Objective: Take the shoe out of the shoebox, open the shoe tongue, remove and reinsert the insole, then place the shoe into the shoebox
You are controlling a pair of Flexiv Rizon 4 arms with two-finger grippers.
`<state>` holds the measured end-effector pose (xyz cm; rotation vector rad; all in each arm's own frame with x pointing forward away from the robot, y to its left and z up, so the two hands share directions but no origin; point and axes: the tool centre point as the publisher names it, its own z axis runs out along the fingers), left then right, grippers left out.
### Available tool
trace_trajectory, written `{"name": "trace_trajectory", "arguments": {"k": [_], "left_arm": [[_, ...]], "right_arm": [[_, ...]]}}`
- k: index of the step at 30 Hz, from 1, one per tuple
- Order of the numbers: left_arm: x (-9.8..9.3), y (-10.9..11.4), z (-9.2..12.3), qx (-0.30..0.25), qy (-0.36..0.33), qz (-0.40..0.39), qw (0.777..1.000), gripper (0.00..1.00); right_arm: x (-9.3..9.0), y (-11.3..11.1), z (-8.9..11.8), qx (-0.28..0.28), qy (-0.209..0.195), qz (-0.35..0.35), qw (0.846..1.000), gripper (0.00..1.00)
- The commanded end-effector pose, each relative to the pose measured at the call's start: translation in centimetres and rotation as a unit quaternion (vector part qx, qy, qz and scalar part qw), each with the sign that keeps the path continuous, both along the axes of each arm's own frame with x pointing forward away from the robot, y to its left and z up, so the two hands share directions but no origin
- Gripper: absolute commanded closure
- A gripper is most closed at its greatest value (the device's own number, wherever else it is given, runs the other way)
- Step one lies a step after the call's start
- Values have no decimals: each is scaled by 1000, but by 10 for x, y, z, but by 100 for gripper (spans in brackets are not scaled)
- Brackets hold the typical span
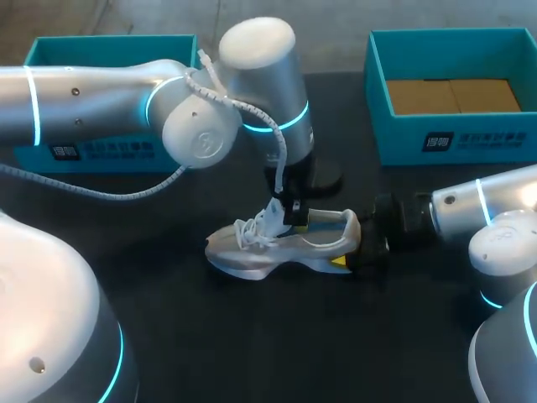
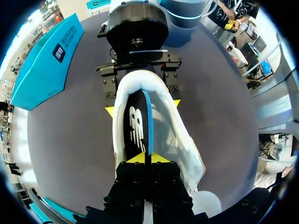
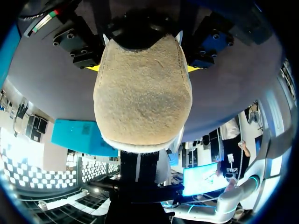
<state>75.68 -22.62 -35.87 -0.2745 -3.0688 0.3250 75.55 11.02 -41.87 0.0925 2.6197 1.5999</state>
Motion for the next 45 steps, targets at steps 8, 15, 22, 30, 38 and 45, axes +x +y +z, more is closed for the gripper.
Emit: {"name": "trace_trajectory", "arguments": {"k": [8,15,22,30,38,45], "left_arm": [[-2,-1,21,-21,-16,-3,1000,100],[-5,-4,29,-35,-28,-5,999,100],[-7,-7,33,-48,-37,-6,998,100],[-10,-8,41,-59,-77,5,995,100],[-10,-11,46,-68,-97,9,993,100],[-8,-17,51,-81,-108,10,991,100]], "right_arm": [[-1,1,-1,-1,0,0,1000,100],[-1,1,-1,-1,0,0,1000,100],[-1,1,-1,-1,0,0,1000,100],[-1,1,-1,-1,0,0,1000,100],[-1,1,-1,-1,0,0,1000,100],[-1,1,-1,-1,0,0,1000,100]]}}
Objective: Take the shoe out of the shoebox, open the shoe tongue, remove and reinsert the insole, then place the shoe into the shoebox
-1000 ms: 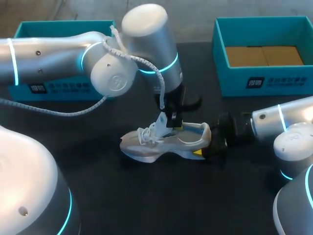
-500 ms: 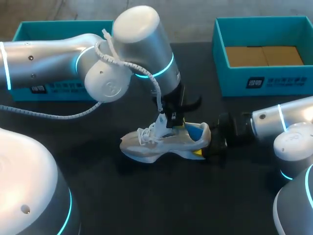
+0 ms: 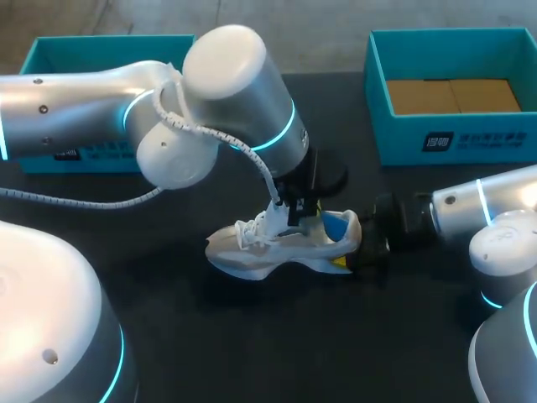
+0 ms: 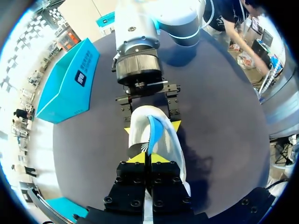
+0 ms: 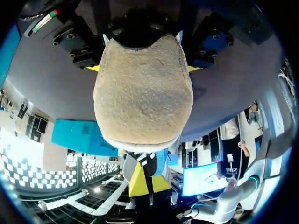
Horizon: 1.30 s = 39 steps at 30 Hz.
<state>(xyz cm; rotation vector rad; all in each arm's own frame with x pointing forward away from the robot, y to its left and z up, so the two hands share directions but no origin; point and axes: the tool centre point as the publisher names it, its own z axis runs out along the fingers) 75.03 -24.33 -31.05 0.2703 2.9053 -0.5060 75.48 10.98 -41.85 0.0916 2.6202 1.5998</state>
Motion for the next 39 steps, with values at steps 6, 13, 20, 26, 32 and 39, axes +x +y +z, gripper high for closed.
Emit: {"name": "trace_trajectory", "arguments": {"k": [6,13,20,26,32,39], "left_arm": [[0,-7,5,-12,-7,-5,1000,100],[-2,-16,13,-22,-14,-17,1000,100],[-3,-22,13,-30,-11,-23,999,100],[-4,-20,11,-29,-7,-20,999,54],[-6,-17,12,-30,-8,-16,999,7],[-10,-11,13,-30,-8,-12,999,4]], "right_arm": [[0,2,-1,-1,0,-1,1000,100],[0,2,-1,-1,0,-1,1000,100],[0,2,-1,-1,0,-1,1000,100],[0,2,-1,-1,0,-1,1000,100],[0,2,-1,-1,0,-1,1000,100],[0,2,-1,-1,0,-1,1000,100]]}}
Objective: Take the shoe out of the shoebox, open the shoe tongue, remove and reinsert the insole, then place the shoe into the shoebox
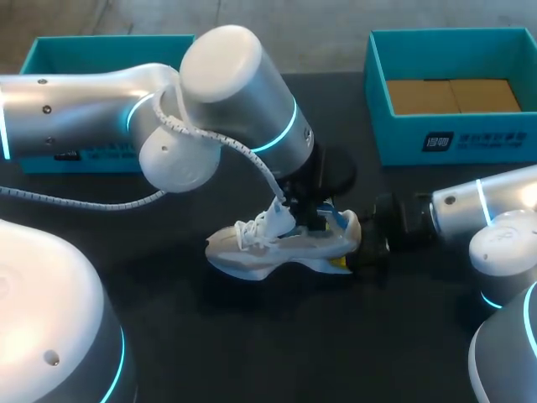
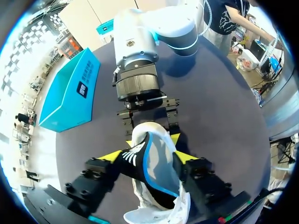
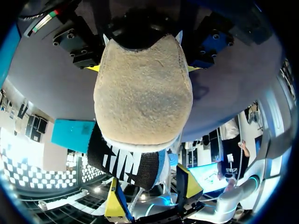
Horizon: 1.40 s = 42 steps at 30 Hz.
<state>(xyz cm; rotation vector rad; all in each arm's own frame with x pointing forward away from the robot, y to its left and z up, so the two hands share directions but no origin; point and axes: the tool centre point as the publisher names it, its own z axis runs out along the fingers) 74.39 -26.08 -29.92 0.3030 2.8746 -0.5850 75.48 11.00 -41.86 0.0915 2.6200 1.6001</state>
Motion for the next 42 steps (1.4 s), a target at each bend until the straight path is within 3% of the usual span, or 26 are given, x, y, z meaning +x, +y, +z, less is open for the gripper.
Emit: {"name": "trace_trajectory", "arguments": {"k": [1,11,31,42], "left_arm": [[-4,7,1,-3,-2,1,1000,4],[-11,17,6,-10,-7,9,1000,6],[-20,31,28,5,-85,38,996,7],[-17,26,27,9,-80,29,996,17]], "right_arm": [[0,2,-1,-1,0,-1,1000,100],[0,2,-1,-1,0,-1,1000,100],[0,2,-1,-1,0,-1,1000,100],[0,2,-1,-1,0,-1,1000,100]]}}
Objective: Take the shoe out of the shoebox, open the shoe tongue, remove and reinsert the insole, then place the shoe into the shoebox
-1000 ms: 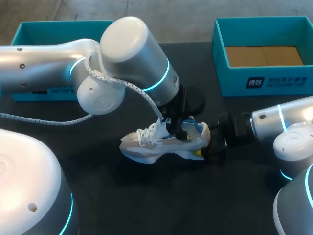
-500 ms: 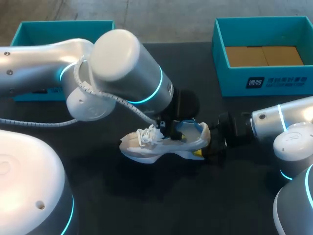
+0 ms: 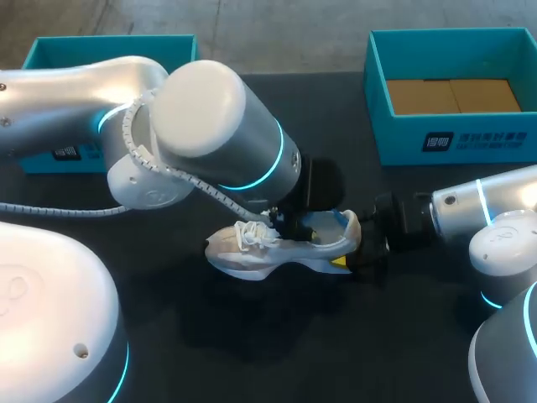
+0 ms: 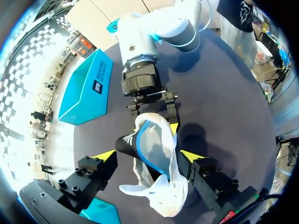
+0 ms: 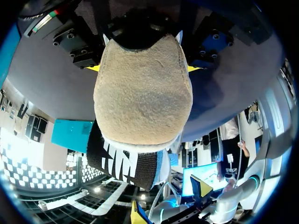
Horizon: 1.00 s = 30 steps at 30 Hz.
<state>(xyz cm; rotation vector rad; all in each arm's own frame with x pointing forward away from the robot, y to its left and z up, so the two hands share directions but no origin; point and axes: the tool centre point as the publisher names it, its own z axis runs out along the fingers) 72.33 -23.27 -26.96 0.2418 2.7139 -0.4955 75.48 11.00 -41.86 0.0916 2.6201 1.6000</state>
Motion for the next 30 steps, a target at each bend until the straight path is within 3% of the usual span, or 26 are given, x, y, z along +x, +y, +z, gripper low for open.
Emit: {"name": "trace_trajectory", "arguments": {"k": [1,7,9,17,21,22,30], "left_arm": [[5,-3,-4,2,8,-6,1000,22],[12,-8,-14,11,22,-5,1000,39],[13,-9,-15,12,25,-5,1000,51],[11,-9,-16,14,32,-5,999,71],[9,-9,-17,16,34,-5,999,90],[8,-9,-18,16,35,-5,999,100],[-1,-4,-10,24,29,-9,999,100]], "right_arm": [[0,2,-1,-1,0,-1,1000,100],[0,2,-1,-1,0,-1,1000,100],[0,2,-1,-1,0,-1,1000,100],[0,2,-1,-1,0,-1,1000,100],[0,2,-1,-1,0,-1,1000,100],[0,2,-1,-1,0,-1,1000,100],[0,2,-1,-1,0,-1,1000,100]]}}
